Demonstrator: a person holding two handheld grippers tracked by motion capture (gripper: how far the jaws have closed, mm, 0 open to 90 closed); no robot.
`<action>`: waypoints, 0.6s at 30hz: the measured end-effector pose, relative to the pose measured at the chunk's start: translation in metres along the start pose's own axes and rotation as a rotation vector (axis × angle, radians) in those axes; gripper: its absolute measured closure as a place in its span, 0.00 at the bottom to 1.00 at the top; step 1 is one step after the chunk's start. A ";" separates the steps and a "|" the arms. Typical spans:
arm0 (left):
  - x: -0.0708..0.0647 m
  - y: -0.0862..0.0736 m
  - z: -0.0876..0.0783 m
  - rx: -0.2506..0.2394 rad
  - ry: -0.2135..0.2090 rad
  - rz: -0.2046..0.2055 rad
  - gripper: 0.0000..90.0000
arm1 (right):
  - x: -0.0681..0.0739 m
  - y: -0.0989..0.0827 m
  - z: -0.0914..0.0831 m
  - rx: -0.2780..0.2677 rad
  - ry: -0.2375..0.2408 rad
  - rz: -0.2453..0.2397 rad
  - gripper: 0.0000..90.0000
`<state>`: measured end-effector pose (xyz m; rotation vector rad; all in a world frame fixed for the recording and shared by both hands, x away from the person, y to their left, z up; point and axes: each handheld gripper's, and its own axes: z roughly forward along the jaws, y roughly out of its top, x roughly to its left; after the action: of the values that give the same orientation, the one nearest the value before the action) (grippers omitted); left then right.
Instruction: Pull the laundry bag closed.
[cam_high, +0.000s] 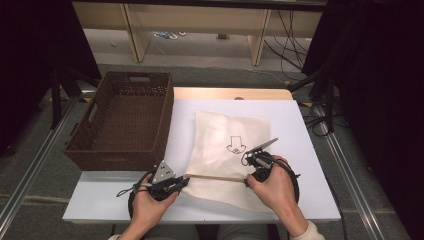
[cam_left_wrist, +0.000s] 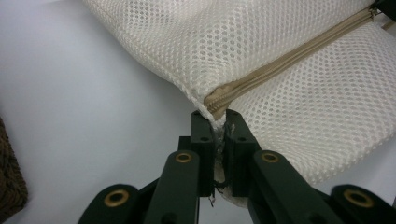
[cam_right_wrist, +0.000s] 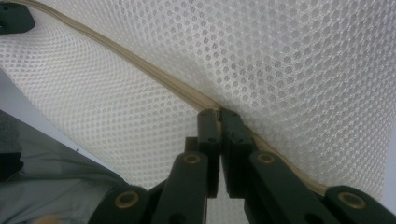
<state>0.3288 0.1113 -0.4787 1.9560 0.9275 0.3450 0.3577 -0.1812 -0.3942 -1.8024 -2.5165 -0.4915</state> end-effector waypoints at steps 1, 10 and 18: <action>0.000 0.000 0.000 -0.001 -0.002 0.000 0.93 | 0.000 0.000 0.000 0.002 -0.003 0.000 0.98; 0.000 0.000 0.000 0.000 -0.003 -0.001 0.93 | -0.007 0.000 0.003 -0.037 -0.012 -0.086 0.98; 0.000 0.000 0.000 0.000 -0.007 -0.002 0.93 | -0.006 -0.001 0.002 -0.019 -0.005 -0.057 0.98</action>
<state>0.3290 0.1109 -0.4785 1.9547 0.9251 0.3371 0.3590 -0.1868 -0.3972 -1.7442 -2.5821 -0.5145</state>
